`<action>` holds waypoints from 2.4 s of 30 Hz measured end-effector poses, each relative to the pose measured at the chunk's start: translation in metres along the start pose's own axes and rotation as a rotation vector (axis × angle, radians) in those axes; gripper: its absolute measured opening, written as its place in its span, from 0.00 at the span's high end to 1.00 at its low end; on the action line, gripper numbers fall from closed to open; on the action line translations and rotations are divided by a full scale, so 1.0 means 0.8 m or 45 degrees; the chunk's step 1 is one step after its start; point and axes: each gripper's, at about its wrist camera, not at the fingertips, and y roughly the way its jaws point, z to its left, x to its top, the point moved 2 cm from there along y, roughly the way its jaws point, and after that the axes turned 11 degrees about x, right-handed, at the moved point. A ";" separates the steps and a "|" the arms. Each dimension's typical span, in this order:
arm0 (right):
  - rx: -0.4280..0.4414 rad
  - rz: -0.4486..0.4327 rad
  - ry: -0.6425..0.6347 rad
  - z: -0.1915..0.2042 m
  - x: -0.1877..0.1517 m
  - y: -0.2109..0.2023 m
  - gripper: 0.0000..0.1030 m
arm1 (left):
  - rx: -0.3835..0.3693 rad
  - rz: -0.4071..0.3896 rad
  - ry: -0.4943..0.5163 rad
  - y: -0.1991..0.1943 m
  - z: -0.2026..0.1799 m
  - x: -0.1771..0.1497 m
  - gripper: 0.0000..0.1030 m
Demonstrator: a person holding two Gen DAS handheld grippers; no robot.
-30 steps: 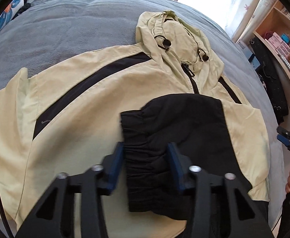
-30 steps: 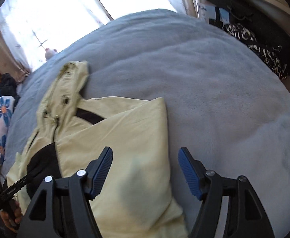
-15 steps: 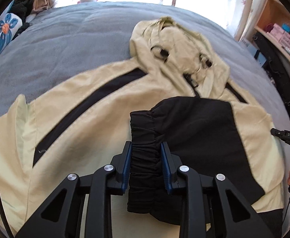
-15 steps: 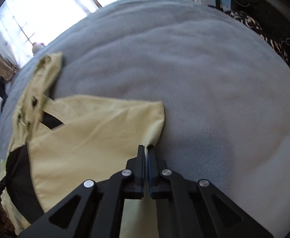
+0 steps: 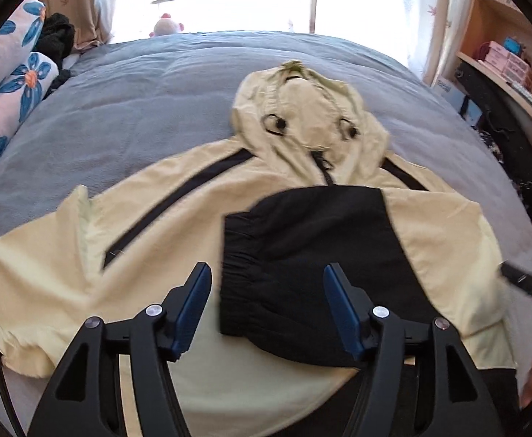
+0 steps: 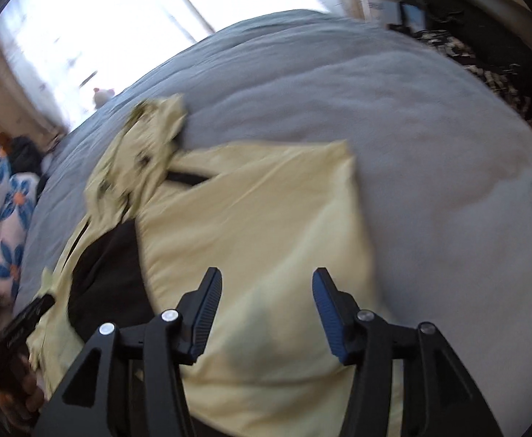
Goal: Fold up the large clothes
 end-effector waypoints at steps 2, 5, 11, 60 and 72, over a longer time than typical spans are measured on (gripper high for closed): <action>0.033 0.044 -0.051 0.029 -0.019 0.019 0.50 | -0.045 0.011 0.005 -0.003 -0.019 -0.013 0.39; 0.068 0.120 -0.111 0.058 -0.041 0.052 0.50 | -0.056 0.064 0.038 0.012 -0.052 -0.031 0.39; -0.041 0.105 -0.134 0.040 -0.045 0.059 0.51 | 0.044 0.118 0.090 0.043 -0.073 -0.052 0.39; -0.112 -0.078 -0.057 0.093 -0.135 -0.104 0.50 | 0.087 0.005 0.035 -0.158 -0.003 -0.112 0.38; -0.037 -0.092 -0.198 0.186 -0.171 -0.126 0.50 | 0.121 -0.063 -0.048 -0.229 0.087 -0.146 0.38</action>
